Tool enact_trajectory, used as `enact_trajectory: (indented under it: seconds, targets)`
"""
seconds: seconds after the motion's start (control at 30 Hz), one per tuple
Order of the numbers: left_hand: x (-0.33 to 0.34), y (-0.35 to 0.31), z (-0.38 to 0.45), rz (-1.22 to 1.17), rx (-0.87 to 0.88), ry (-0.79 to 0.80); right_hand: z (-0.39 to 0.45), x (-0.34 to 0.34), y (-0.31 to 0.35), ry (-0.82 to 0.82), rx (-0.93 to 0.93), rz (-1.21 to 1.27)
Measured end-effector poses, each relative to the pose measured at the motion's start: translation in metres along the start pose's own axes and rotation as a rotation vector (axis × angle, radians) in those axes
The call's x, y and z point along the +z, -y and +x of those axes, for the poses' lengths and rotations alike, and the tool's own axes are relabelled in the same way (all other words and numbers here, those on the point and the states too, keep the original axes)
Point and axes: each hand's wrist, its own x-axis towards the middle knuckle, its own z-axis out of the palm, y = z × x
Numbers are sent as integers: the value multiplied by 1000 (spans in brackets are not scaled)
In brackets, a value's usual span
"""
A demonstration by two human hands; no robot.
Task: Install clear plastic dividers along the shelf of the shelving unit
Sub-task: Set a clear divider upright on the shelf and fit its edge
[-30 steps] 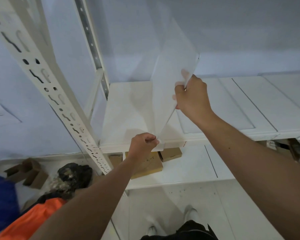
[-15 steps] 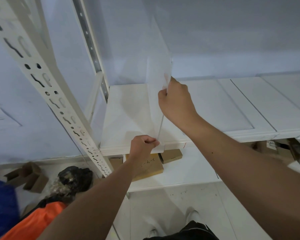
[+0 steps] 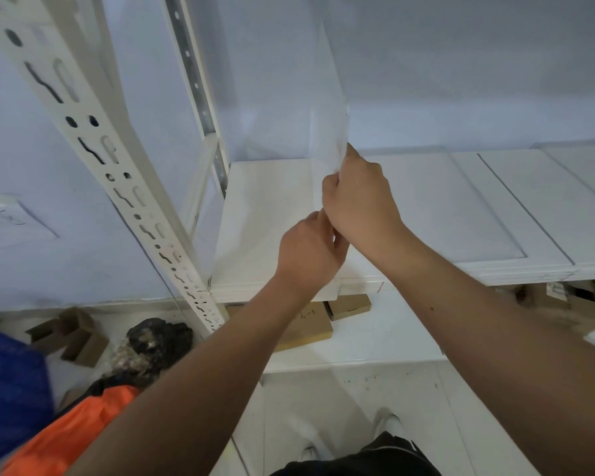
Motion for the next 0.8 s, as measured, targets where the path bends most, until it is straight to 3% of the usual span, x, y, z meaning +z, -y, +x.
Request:
enact_trajectory:
  seconds: [0.1, 0.27, 0.4, 0.8]
  targets:
    - [3, 4, -1, 137, 8, 63, -2, 1, 2, 20, -8, -15]
    - [13, 6, -5, 103, 9, -30, -7, 2, -2, 23, -10, -27]
    - [22, 13, -13, 147, -44, 132, -19, 12, -9, 91, 45, -36]
    - [13, 7, -9, 238, -107, 219, -10, 16, -11, 107, 5, -27]
